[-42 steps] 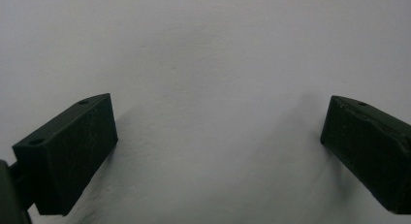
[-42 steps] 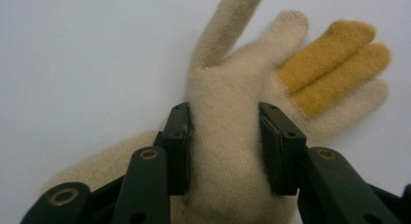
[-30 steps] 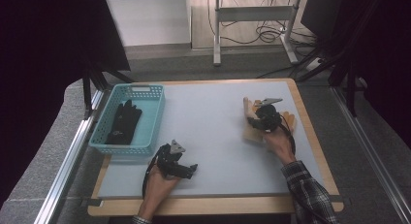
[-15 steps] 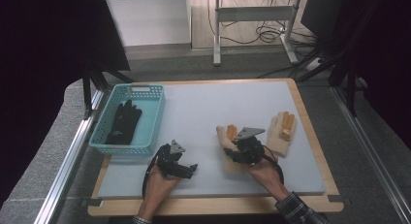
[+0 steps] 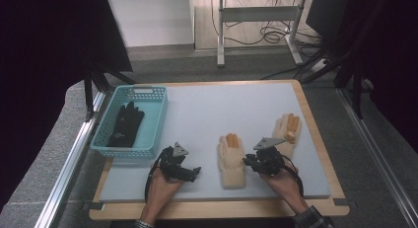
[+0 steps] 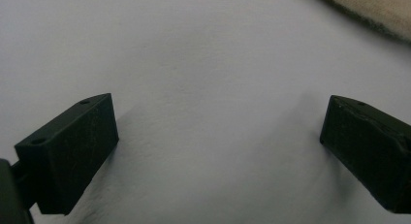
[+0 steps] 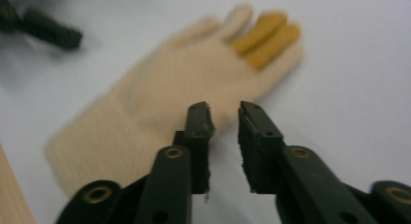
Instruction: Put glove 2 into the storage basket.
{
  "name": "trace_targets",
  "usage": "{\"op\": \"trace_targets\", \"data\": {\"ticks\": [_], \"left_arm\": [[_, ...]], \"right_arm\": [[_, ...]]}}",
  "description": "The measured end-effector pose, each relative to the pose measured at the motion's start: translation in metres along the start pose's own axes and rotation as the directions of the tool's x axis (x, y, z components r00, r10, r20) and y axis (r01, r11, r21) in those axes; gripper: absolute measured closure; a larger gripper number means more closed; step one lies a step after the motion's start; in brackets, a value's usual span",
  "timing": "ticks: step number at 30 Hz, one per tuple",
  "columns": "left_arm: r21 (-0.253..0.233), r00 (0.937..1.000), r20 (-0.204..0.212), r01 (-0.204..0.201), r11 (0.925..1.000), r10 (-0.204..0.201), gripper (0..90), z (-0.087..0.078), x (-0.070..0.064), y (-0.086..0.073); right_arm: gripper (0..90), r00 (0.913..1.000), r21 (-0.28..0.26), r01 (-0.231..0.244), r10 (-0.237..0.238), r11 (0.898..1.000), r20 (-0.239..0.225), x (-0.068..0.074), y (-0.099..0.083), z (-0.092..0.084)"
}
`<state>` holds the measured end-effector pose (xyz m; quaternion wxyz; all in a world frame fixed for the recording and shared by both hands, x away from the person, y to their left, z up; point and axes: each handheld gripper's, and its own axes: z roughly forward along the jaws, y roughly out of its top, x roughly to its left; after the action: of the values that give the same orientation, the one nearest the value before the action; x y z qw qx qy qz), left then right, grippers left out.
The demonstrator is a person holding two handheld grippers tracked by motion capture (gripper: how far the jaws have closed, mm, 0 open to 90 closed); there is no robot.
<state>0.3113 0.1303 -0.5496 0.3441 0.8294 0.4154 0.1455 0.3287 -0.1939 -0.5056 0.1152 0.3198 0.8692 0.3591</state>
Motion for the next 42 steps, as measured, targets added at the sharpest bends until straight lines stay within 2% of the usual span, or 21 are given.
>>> {"op": "trace_targets", "data": {"ticks": [5, 10, 12, 14, 16, 17, 20, 25, 26, 27, 28, 29, 30, 33, 36, 39, 42], "left_arm": [[0.0, 1.0, 0.0, 0.0, 1.0, 0.0, 0.3, 0.0, 0.0, 0.0], [0.003, 1.0, 0.0, -0.004, 1.0, 0.004, 0.3, 0.0, 0.0, 0.0], [0.003, 1.0, 0.0, -0.004, 1.0, 0.004, 0.3, 0.0, 0.0, 0.0], [0.003, 1.0, 0.0, -0.004, 1.0, 0.004, 0.4, 0.0, 0.0, 0.0], [0.004, 1.0, 0.0, -0.004, 1.0, 0.004, 0.3, 0.0, 0.0, 0.0], [0.004, 1.0, 0.0, -0.004, 1.0, 0.004, 0.3, 0.0, 0.0, 0.0], [0.004, 1.0, 0.0, -0.004, 1.0, 0.004, 0.3, 0.0, 0.0, 0.0], [0.004, 1.0, 0.0, -0.004, 1.0, 0.004, 0.3, 0.0, 0.0, 0.0], [0.004, 1.0, 0.0, -0.004, 1.0, 0.004, 0.3, 0.0, 0.0, 0.0], [0.004, 1.0, 0.0, -0.003, 1.0, 0.003, 0.3, 0.0, 0.0, 0.0], [0.004, 1.0, 0.0, -0.003, 1.0, 0.003, 0.3, 0.0, 0.0, 0.0], [0.004, 1.0, 0.0, -0.004, 1.0, 0.004, 0.3, 0.0, 0.0, 0.0], [0.004, 1.0, 0.0, -0.003, 1.0, 0.003, 0.3, 0.0, 0.0, 0.0], [0.004, 1.0, 0.0, -0.003, 1.0, 0.003, 0.3, 0.0, 0.0, 0.0], [0.004, 1.0, 0.0, -0.003, 1.0, 0.003, 0.3, 0.0, 0.0, 0.0], [0.004, 1.0, 0.0, -0.003, 1.0, 0.003, 0.3, 0.0, 0.0, 0.0], [0.004, 1.0, 0.0, -0.003, 1.0, 0.003, 0.3, 0.0, 0.0, 0.0]], "right_arm": [[77.0, 0.9996, 0.008, -0.008, 0.008, 1.0, -0.026, 0.004, -0.014, 0.004], [76.0, 0.9972, -0.001, 0.01, -0.01, 1.0, -0.075, 0.019, -0.013, 0.009], [72.2, 0.9972, -0.005, 0.043, -0.043, 0.999, -0.06, 0.023, -0.01, 0.01], [68.1, 0.9977, -0.017, 0.057, -0.057, 0.998, -0.037, 0.02, -0.008, 0.008], [63.0, 0.9994, -0.031, 0.035, -0.035, 0.999, -0.005, 0.009, -0.006, 0.003], [63.0, 0.9994, -0.031, 0.035, -0.035, 0.999, -0.005, 0.009, -0.006, 0.003], [58.1, 0.9995, -0.039, 0.009, -0.008, 0.999, 0.031, -0.008, -0.006, -0.003], [52.1, 0.9937, -0.053, -0.036, 0.041, 0.998, 0.104, -0.038, -0.006, -0.012], [51.2, 0.9886, -0.062, -0.051, 0.059, 0.997, 0.138, -0.051, -0.006, -0.017], [51.2, 0.9886, -0.062, -0.051, 0.059, 0.997, 0.138, -0.051, -0.006, -0.017], [49.8, 0.9812, -0.074, -0.064, 0.076, 0.995, 0.177, -0.064, -0.006, -0.024], [49.8, 0.9812, -0.074, -0.064, 0.076, 0.995, 0.177, -0.064, -0.006, -0.024], [49.1, 0.9772, -0.082, -0.07, 0.085, 0.994, 0.194, -0.07, -0.005, -0.028], [48.4, 0.9604, -0.101, -0.104, 0.127, 0.989, 0.248, -0.094, -0.005, -0.041], [47.9, 0.9464, -0.111, -0.133, 0.159, 0.985, 0.281, -0.112, -0.007, -0.049], [45.2, 0.9348, -0.099, -0.148, 0.172, 0.984, 0.311, -0.127, -0.012, -0.051], [40.1, 0.9304, -0.084, -0.165, 0.183, 0.983, 0.317, -0.136, -0.021, -0.046]]}}
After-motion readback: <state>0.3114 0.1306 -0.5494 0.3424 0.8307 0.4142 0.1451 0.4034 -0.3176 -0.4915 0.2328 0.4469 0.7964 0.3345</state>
